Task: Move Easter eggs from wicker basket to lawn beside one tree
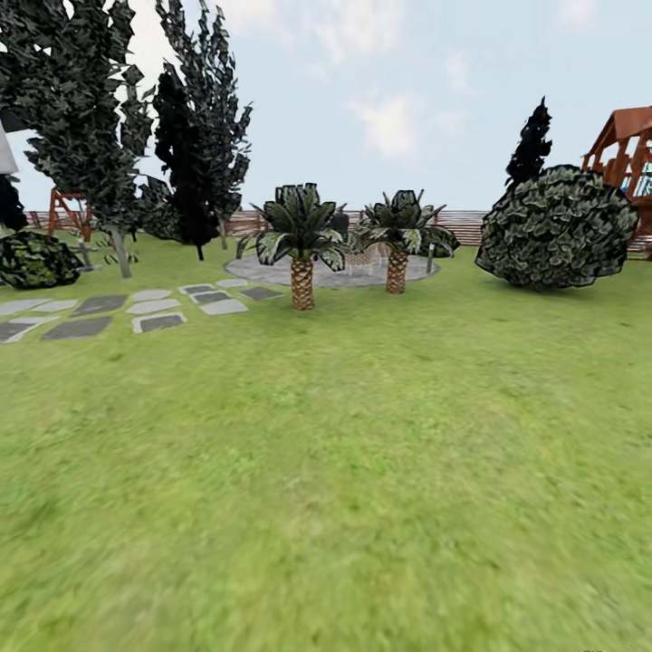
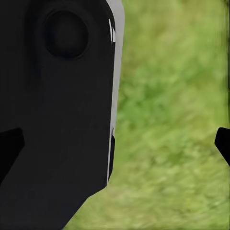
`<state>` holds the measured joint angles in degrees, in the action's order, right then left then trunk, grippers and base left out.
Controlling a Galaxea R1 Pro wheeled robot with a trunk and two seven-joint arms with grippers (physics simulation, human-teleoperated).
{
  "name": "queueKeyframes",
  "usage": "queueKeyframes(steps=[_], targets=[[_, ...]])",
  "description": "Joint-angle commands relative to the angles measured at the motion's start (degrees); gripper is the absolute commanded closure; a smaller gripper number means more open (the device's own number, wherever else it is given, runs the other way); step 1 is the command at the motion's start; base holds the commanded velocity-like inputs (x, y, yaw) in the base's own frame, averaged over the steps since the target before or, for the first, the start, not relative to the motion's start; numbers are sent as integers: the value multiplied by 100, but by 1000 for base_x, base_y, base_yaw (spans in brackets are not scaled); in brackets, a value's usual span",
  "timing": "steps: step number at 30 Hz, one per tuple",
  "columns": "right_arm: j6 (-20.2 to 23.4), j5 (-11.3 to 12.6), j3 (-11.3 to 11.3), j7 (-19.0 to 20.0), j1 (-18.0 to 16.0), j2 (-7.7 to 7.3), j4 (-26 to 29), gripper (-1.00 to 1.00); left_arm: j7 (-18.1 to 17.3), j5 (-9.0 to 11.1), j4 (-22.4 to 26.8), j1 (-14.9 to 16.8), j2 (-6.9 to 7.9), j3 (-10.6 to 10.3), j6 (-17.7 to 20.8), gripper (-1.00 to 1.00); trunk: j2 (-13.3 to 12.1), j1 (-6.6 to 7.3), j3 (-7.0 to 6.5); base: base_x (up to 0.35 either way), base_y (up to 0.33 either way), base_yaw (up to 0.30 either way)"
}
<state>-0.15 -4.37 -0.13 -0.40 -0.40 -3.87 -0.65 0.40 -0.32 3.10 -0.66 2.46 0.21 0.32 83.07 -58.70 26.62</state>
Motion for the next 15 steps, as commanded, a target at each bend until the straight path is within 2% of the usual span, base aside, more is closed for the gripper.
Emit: queueKeyframes(steps=[1, 15], targets=[[-2, -46, -4, -4, -4, 0, -6, -100, 4, -3, 14, -5, 0, 1, 3, -100, 1, -3, 3, 294, -129, -286], [-3, -46, -4, -4, -4, -1, -6, -100, 4, -3, 13, -5, 0, 4, 3, -100, 1, -3, 3, 294, -134, -286]])
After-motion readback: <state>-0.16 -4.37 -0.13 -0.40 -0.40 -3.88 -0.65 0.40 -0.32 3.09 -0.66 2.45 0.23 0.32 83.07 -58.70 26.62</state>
